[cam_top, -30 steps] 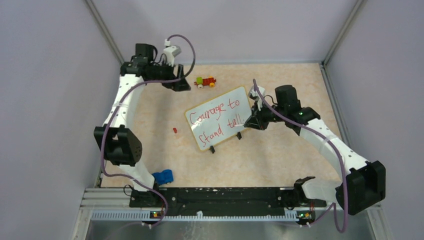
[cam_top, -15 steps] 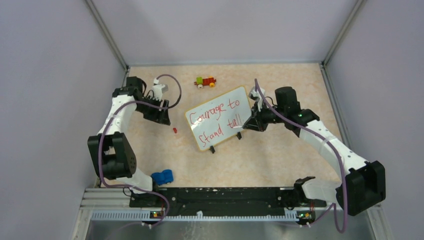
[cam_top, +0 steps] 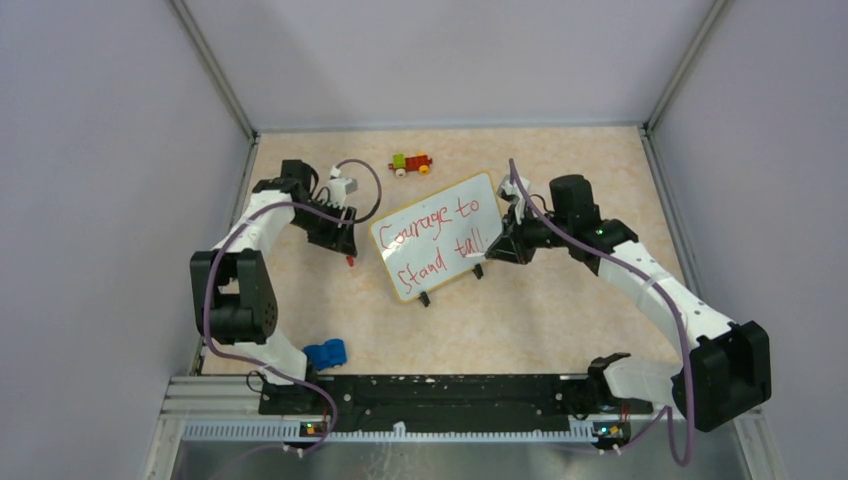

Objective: Write a sentence on the whiteboard
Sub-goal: Pick up the pen cap from the center of the board.

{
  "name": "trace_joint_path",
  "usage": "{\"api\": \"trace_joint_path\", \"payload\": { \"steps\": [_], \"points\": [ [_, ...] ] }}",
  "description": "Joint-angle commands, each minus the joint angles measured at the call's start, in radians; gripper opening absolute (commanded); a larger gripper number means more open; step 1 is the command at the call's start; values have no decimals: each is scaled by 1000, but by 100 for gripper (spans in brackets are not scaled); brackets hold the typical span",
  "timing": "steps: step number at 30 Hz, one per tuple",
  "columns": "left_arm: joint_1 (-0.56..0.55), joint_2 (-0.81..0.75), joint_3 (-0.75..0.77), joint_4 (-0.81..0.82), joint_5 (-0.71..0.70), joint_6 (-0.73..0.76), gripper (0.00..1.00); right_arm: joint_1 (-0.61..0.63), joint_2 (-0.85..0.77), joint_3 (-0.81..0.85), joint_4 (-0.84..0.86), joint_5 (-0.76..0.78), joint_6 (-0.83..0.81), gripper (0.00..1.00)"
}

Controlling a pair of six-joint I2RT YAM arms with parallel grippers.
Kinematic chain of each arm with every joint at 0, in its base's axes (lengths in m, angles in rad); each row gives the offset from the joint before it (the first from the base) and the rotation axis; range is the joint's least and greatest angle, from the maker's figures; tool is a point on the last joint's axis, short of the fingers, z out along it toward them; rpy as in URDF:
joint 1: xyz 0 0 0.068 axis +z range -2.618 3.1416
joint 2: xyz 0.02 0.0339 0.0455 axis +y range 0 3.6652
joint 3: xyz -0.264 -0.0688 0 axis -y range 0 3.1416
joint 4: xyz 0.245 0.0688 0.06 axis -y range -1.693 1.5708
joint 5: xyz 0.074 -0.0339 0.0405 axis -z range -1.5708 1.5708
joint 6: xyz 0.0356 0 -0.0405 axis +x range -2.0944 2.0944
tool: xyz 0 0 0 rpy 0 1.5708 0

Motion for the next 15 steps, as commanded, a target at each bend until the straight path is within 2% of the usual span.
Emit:
{"api": "trace_joint_path", "payload": {
  "steps": [1,4,9,15],
  "points": [
    [-4,-21,-6,104,-28,22,62,-7,-29,-3,23,-22,-7,0],
    [34,-71,-11,137,29,114,61,-7,-30,-5,21,-20,-11,0],
    [80,-164,-52,186,205,334,61,-6,-29,-7,20,-20,-12,0],
    [90,-166,-90,126,296,663,63,-6,-32,-11,20,-15,-12,0]
  ]
}}
